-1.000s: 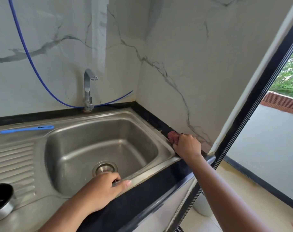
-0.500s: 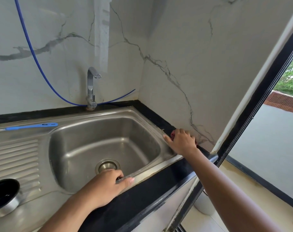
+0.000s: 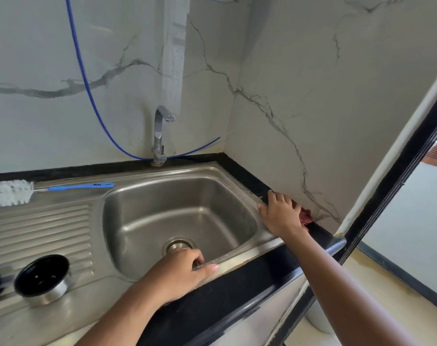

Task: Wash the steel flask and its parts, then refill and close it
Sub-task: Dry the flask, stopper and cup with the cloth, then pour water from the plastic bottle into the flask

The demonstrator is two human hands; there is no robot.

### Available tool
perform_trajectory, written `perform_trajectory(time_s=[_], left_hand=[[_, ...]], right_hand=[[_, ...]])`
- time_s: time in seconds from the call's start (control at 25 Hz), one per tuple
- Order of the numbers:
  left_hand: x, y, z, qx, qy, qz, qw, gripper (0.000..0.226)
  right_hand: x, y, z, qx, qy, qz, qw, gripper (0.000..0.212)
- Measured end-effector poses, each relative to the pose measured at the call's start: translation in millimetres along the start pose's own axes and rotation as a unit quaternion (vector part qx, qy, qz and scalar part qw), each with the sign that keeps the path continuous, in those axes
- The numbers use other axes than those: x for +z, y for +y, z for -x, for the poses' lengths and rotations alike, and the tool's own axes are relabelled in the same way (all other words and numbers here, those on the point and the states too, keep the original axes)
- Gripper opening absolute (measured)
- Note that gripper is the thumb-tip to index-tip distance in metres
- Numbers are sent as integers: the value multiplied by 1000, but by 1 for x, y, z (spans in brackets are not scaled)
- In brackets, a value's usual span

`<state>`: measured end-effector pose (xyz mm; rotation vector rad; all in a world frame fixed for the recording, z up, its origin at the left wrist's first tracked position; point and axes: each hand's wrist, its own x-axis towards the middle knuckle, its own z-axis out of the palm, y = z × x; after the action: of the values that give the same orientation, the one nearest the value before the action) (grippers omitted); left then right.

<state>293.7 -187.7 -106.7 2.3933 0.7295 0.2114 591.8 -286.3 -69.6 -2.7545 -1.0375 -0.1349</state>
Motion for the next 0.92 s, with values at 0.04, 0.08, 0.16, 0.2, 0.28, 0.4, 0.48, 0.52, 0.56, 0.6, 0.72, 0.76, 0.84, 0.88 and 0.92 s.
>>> perform_trajectory(time_s=[0.04,0.08,0.16,0.2,0.28,0.4,0.48,0.52,0.56,0.6,0.72,0.76,0.84,0.88,0.92], left_hand=[[-6,1,3,-5,22,11,1000,51],[-13,3,4,-13,46,23,999,46],[-30,6,12,-28,93,36,995,39],[-40,6,19,-31,119,37,992,39],[-62,5,45,-40,165,47,984,40],[-98,-5,104,-58,251,83,963,32],[-121,-12,144,-66,315,95,942,26],[-132,-18,168,-73,350,106,928,23],[-142,-24,188,-76,381,122,913,21],[-151,-30,209,-81,415,139,895,20],[-174,-54,267,-100,542,175,816,18],[-180,-63,285,-113,585,179,783,18],[-193,-86,312,-144,653,182,721,21],[-200,-101,319,-165,676,179,696,22],[-206,-118,326,-190,697,166,671,21]], right_hand=[[-4,-17,12,-35,25,-31,999,54],[-7,-34,26,-70,44,-77,994,46],[-12,-71,55,-122,64,-180,974,29],[-13,-90,70,-144,65,-222,962,23],[-15,-130,98,-197,58,-290,934,19],[-20,-194,139,-277,25,-371,886,15],[-28,-232,164,-321,-5,-417,850,15],[-31,-255,177,-346,-22,-436,830,15],[-33,-274,186,-364,-34,-452,814,16],[-34,-293,193,-377,-44,-465,800,16],[-34,-356,212,-409,-62,-501,760,19],[-33,-377,220,-418,-67,-508,750,19],[-30,-413,237,-433,-81,-523,729,19],[-26,-427,243,-437,-86,-533,720,17],[-22,-440,248,-439,-90,-542,711,15]])
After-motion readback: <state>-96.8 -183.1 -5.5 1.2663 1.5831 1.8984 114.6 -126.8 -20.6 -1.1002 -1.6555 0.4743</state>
